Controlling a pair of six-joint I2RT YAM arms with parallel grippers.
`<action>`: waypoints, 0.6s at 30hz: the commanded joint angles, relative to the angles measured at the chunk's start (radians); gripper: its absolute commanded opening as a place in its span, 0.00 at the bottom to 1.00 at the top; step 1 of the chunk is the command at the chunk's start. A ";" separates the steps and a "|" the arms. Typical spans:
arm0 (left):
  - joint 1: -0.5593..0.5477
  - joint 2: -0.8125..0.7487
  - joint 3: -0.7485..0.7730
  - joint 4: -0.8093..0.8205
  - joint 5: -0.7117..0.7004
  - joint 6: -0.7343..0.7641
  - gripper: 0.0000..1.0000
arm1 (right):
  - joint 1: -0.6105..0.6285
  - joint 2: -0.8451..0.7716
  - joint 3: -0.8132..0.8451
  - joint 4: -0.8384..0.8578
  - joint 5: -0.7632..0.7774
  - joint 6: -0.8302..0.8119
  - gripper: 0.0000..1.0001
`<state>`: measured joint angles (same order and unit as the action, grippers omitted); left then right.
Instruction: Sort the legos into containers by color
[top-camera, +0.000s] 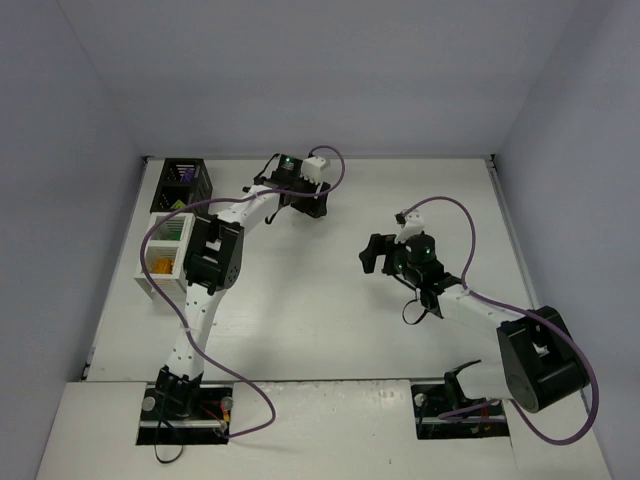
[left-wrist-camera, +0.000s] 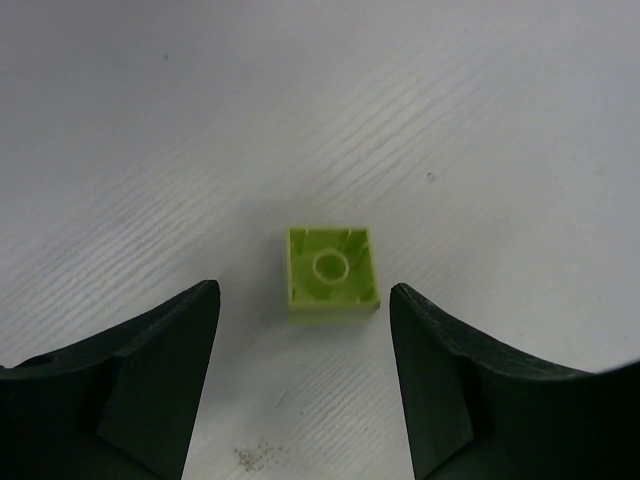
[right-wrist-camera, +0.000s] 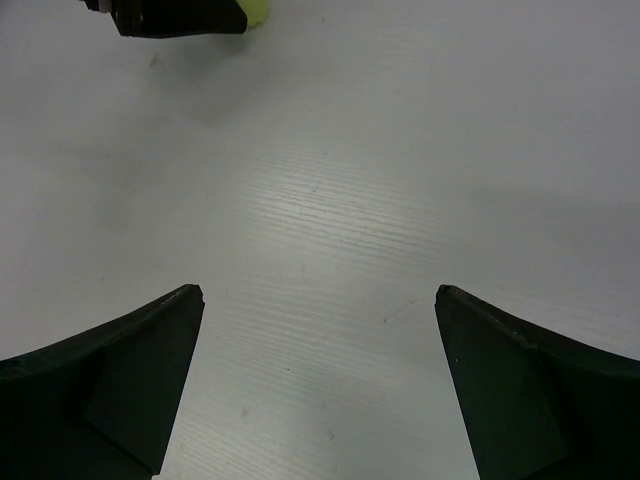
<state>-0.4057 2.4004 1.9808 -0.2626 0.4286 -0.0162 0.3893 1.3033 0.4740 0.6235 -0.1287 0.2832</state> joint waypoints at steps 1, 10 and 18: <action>0.002 -0.018 0.084 0.054 0.065 0.053 0.63 | -0.001 0.005 0.044 0.053 -0.019 -0.009 0.97; 0.001 0.057 0.178 0.011 0.045 0.027 0.63 | -0.001 0.020 0.051 0.051 -0.020 -0.009 0.97; -0.002 -0.001 0.090 -0.003 0.021 -0.016 0.62 | -0.001 0.039 0.063 0.038 -0.032 -0.009 0.97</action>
<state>-0.4057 2.4878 2.0983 -0.2573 0.4625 -0.0067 0.3893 1.3396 0.4820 0.6170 -0.1467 0.2829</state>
